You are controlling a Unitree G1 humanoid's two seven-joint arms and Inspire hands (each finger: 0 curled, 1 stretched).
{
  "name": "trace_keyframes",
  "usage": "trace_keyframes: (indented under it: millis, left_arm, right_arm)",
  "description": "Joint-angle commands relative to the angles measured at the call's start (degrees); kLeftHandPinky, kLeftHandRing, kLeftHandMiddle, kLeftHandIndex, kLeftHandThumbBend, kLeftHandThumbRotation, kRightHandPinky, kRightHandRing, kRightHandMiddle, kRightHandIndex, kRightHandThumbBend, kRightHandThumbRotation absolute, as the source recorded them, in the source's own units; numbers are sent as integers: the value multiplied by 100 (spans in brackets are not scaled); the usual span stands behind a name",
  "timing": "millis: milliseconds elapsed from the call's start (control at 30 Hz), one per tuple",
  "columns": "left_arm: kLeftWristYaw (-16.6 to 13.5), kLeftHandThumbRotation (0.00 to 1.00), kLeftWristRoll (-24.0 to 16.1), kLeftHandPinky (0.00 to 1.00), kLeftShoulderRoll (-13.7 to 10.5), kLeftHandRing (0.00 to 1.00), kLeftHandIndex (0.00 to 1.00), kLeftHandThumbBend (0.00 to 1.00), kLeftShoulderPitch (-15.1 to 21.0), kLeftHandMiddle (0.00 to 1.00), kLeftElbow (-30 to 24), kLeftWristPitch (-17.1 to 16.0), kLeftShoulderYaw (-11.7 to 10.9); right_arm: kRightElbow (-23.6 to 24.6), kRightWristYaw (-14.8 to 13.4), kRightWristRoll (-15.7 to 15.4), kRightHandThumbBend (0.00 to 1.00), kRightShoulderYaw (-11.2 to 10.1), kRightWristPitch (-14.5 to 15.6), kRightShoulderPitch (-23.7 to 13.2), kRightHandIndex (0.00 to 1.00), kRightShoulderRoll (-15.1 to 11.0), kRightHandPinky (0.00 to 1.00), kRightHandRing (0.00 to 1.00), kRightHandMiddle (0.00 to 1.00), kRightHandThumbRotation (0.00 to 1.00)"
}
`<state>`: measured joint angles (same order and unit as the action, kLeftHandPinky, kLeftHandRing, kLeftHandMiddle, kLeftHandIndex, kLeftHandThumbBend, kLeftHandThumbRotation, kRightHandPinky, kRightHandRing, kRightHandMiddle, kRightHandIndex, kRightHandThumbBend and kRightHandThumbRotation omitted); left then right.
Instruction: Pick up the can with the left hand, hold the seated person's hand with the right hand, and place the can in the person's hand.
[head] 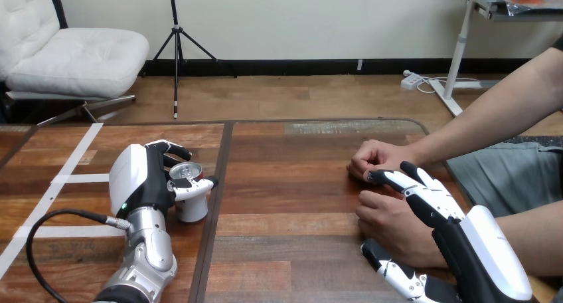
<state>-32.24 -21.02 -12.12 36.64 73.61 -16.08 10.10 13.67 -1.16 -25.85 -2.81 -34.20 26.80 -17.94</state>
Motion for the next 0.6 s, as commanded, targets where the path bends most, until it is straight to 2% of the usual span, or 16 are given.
trace_keyframes:
  millis: [0, 567]
  left_arm:
    - [-73, 0, -34, 46, 66, 46, 55, 65, 283, 49, -47, -113, -4]
    - [-135, 0, -100, 44, 58, 46, 55, 65, 220, 49, -98, -137, 79]
  right_arm:
    - [245, -106, 22, 47, -109, -64, -208, 86, -3, 100, 98, 89, 56]
    - [237, -159, -4, 47, -128, -107, -203, 86, -3, 100, 98, 89, 55]
